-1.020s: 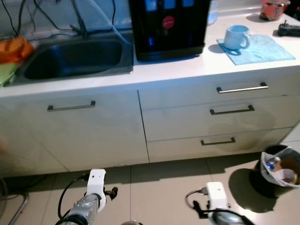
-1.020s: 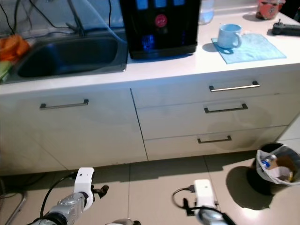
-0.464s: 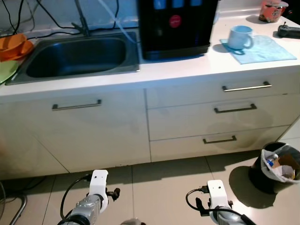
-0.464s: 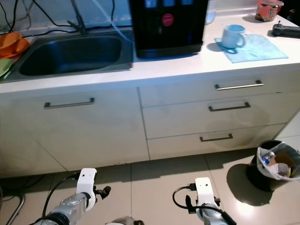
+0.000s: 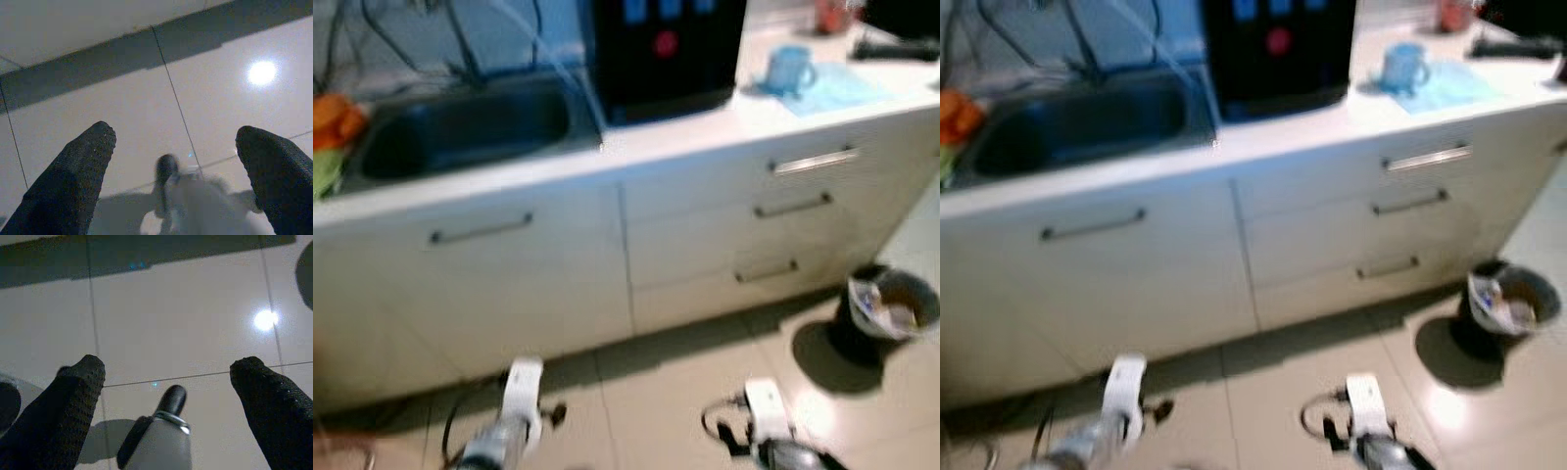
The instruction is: Kitchen organization
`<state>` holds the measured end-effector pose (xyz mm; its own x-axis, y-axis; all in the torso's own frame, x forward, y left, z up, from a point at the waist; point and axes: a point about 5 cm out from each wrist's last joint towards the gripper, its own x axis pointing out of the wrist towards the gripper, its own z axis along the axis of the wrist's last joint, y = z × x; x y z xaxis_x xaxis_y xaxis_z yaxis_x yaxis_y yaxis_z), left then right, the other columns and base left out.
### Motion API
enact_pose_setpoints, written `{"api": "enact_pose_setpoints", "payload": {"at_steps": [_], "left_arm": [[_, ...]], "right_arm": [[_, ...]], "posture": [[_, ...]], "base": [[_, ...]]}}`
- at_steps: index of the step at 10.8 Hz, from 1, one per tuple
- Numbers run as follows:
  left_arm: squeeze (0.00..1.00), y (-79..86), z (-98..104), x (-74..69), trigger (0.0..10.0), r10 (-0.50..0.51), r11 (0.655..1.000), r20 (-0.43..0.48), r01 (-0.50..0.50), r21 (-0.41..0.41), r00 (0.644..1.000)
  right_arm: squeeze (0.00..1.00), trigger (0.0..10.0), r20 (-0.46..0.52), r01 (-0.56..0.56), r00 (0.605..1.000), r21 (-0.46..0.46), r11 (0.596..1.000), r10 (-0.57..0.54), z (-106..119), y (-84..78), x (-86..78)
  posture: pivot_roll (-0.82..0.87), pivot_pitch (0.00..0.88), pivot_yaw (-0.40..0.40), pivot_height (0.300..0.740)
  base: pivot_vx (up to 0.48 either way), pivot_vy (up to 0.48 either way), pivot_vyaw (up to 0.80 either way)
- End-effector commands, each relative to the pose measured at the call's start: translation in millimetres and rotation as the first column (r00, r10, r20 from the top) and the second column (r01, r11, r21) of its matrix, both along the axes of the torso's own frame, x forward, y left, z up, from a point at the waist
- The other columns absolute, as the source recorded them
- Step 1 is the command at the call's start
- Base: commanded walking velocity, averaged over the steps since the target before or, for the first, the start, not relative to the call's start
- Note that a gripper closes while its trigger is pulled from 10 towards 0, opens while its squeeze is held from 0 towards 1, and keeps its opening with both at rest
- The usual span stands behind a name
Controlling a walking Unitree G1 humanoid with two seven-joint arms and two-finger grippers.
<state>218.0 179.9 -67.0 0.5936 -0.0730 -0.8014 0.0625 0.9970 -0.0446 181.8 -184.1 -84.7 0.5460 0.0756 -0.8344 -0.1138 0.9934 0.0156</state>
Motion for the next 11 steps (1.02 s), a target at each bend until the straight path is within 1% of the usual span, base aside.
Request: {"api": "enact_pose_setpoints", "payload": {"at_steps": [1,3,4,5,6,7,8,11], "left_arm": [[0.00,10.8,-1.3,-4.4,10.0,0.006,1.000,-0.012,-0.006,0.029,1.000],[0.00,10.3,-1.7,-5.1,10.0,0.002,0.999,-0.014,-0.001,0.033,1.000],[0.00,8.6,-1.9,-5.2,10.0,-0.005,0.999,-0.007,0.005,0.032,1.000],[0.00,8.3,-2.0,-5.4,10.0,-0.003,0.999,-0.002,0.003,0.034,1.000],[0.00,9.7,-1.8,-5.3,10.0,0.018,0.999,0.004,-0.019,0.037,1.000],[0.00,11.5,-1.0,-4.5,10.0,0.015,0.998,0.014,-0.016,0.059,1.000],[0.00,12.9,-0.3,-3.7,10.0,0.018,0.998,0.020,-0.019,0.064,1.000],[0.00,9.0,-1.0,-4.2,10.0,-0.026,0.997,0.013,0.025,0.068,1.000]], "right_arm": [[0.00,10.0,0.021,-0.018,1.000,0.035,0.999,0.017,3.1,15.9,9.7],[0.00,10.0,0.022,-0.025,0.999,0.030,0.999,0.024,3.2,16.4,9.8],[0.00,10.0,0.023,-0.032,0.999,0.019,0.999,0.031,2.8,11.2,7.8],[0.00,10.0,0.022,-0.048,0.999,0.010,0.999,0.048,2.8,10.1,7.4],[0.00,10.0,0.018,-0.069,0.997,0.001,0.998,0.069,2.6,9.9,7.0],[0.00,10.0,0.014,-0.084,0.996,-0.010,0.996,0.084,2.5,9.5,6.8],[0.00,10.0,0.014,-0.083,0.996,-0.010,0.996,0.083,2.7,9.4,7.2],[0.00,10.0,0.018,-0.086,0.996,-0.014,0.996,0.086,3.6,8.0,8.8]], "posture": [[0.07,0.000,0.095,0.740],[0.07,0.000,0.096,0.740],[0.06,0.000,0.092,0.740],[0.06,0.000,0.089,0.740],[0.06,0.000,0.087,0.740],[0.06,0.000,0.086,0.740],[0.07,0.000,0.084,0.740],[0.07,0.000,0.079,0.740]], "base": [[0.000,0.480,0.00],[0.000,0.480,0.00],[0.000,0.000,0.00],[0.000,0.000,0.00],[0.000,0.000,0.71],[0.000,0.000,0.80],[0.000,0.000,0.80],[0.000,0.000,0.80]]}}
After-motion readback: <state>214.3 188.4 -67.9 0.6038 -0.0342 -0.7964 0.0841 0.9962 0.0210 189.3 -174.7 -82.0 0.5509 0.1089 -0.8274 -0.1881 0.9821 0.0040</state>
